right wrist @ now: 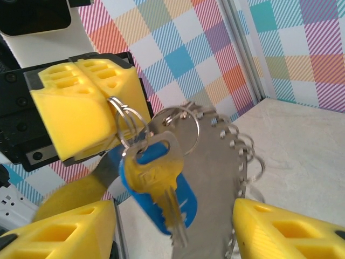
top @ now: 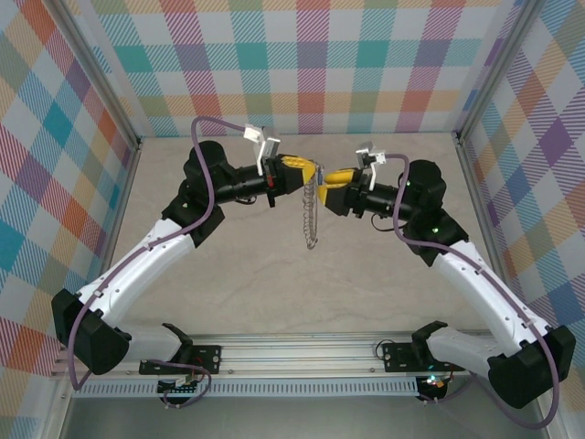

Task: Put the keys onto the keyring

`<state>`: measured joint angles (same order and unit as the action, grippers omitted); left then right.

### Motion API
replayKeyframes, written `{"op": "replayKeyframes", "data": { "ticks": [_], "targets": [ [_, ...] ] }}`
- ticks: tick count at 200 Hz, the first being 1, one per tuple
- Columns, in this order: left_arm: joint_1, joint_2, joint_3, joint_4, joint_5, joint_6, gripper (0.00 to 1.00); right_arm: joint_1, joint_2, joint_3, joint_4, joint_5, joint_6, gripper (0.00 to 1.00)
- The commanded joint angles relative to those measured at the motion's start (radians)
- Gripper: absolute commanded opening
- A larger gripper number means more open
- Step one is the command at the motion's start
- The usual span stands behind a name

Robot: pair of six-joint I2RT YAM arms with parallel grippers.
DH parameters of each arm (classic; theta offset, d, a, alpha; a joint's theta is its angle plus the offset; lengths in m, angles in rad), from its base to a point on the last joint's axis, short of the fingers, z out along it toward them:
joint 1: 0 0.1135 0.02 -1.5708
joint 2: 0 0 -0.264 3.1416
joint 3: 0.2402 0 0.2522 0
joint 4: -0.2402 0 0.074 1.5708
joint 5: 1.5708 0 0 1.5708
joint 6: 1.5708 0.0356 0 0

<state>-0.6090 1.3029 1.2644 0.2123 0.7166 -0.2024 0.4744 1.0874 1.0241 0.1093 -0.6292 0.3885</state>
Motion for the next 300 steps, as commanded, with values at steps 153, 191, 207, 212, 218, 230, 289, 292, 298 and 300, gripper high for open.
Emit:
{"op": "replayKeyframes", "data": {
  "ticks": [153, 191, 207, 212, 218, 230, 289, 292, 298, 300],
  "targets": [
    [-0.032, -0.004, 0.021, 0.037, 0.012, -0.002, 0.00, 0.006, 0.010, 0.068, -0.044, 0.068, -0.064, 0.10],
    [-0.032, -0.012, 0.014, 0.048, -0.009, -0.006, 0.00, 0.007, -0.006, 0.052, -0.063, 0.064, -0.074, 0.00],
    [-0.032, -0.018, 0.012, 0.055, -0.017, -0.009, 0.00, 0.006, -0.009, 0.040, -0.068, 0.057, -0.073, 0.00],
    [-0.032, -0.019, 0.011, 0.056, -0.019, -0.009, 0.00, 0.006, -0.011, 0.036, -0.067, 0.053, -0.071, 0.00],
    [-0.031, -0.022, 0.010, 0.059, -0.024, -0.009, 0.00, 0.006, -0.010, 0.029, -0.065, 0.048, -0.069, 0.00],
    [-0.031, -0.029, 0.004, 0.069, -0.029, -0.012, 0.00, 0.009, -0.012, 0.013, -0.057, 0.043, -0.060, 0.00],
    [-0.032, -0.032, -0.003, 0.090, -0.042, -0.019, 0.00, 0.044, -0.020, -0.046, -0.028, 0.047, -0.037, 0.00],
    [-0.032, -0.031, -0.003, 0.090, -0.041, -0.019, 0.00, 0.044, -0.023, -0.048, -0.028, 0.051, -0.038, 0.00],
    [-0.032, -0.031, -0.001, 0.090, -0.040, -0.019, 0.00, 0.044, -0.030, -0.053, -0.030, 0.064, -0.040, 0.00],
    [-0.031, -0.031, -0.002, 0.090, -0.039, -0.019, 0.00, 0.044, -0.032, -0.054, -0.033, 0.072, -0.041, 0.00]
  ]
}}
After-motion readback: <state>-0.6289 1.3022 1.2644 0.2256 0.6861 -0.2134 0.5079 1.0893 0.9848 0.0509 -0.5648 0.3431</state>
